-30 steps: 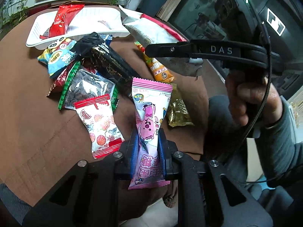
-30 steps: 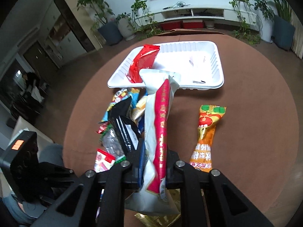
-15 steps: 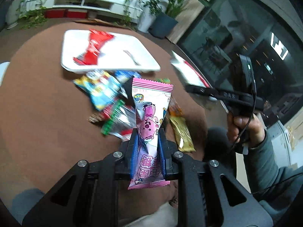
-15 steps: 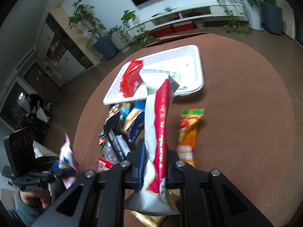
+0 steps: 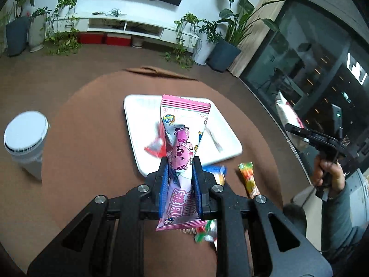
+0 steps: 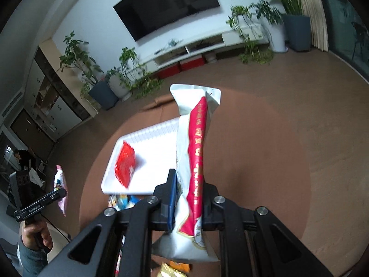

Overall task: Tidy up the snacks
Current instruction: 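Carry both packets over the white tray and release them inside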

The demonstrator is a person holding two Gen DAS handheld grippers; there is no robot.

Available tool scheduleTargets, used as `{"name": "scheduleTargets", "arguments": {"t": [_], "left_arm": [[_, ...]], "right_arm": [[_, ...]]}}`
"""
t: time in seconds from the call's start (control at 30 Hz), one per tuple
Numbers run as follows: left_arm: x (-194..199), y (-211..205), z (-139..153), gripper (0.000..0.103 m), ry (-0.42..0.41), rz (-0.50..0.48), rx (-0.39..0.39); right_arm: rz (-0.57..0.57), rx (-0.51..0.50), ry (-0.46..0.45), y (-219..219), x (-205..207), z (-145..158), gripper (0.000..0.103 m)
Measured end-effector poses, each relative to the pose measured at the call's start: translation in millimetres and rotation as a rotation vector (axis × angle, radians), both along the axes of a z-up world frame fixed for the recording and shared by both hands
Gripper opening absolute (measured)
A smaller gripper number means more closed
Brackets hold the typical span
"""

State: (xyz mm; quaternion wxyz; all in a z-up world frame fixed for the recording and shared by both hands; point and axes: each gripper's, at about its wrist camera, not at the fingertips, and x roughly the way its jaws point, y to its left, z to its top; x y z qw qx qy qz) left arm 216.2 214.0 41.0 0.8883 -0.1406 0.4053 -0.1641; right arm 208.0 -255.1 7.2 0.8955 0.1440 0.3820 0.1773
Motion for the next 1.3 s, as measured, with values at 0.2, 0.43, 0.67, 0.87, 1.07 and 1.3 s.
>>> {"name": "scheduleTargets", "arguments": {"t": [0.2, 0.43, 0.67, 0.87, 1.07, 1.3], "left_arm": [[63, 5, 1, 0.017, 0.013, 0.027, 0.014], [120, -13, -35, 0.017, 0.076, 0.034, 0.061], [148, -36, -67, 0.017, 0.137, 0.023, 0.115], [164, -56, -87, 0.018, 0.167, 0.004, 0.177], [173, -73, -103, 0.018, 0.171, 0.005, 0.219], [172, -79, -117, 0.019, 0.178, 0.016, 0.238]], "right_arm": [[0.104, 0.005, -0.012, 60, 38, 9, 0.016], [0.171, -0.035, 0.084, 119, 79, -31, 0.016], [0.166, -0.087, 0.156, 137, 103, -70, 0.016], [0.162, -0.13, 0.188, 145, 115, -89, 0.016], [0.158, -0.152, 0.204, 151, 120, -105, 0.017], [0.147, -0.17, 0.217, 156, 123, -114, 0.017]]}}
